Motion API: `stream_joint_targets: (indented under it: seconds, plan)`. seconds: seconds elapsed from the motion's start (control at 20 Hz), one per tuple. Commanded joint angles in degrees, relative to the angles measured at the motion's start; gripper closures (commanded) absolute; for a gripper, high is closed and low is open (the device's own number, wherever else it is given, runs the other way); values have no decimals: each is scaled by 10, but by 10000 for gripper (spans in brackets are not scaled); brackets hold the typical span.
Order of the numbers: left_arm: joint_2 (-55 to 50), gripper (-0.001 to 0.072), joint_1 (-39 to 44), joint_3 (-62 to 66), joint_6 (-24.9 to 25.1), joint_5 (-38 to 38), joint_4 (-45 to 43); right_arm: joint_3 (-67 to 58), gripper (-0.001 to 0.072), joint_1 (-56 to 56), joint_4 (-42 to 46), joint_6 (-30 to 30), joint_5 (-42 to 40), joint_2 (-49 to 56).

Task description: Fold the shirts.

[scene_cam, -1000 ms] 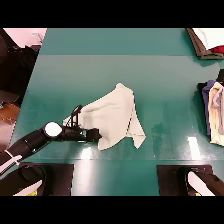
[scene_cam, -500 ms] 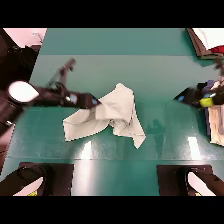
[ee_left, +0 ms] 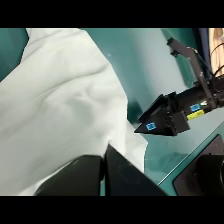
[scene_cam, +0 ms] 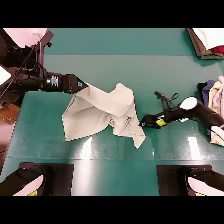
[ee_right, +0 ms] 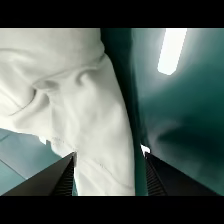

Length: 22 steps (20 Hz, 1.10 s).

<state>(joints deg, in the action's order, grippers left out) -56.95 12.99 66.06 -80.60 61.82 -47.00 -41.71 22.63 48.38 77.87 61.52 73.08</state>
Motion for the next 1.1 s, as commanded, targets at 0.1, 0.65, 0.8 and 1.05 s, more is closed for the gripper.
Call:
stream_joint_targets:
  seconds: [0.1,0.65,0.8,1.05]
  plan:
    - [0,683,-3,3,0,12,-10,-22,293,33,-4,-4,-24,56]
    - [0,683,-82,305,7,1,-57,-352,696,-137,229,76,-6,-143]
    - [0,683,-84,444,11,4,-49,-494,697,-230,232,76,-22,-196]
    - [17,683,-84,574,11,-25,8,-650,697,-328,233,74,-45,-254]
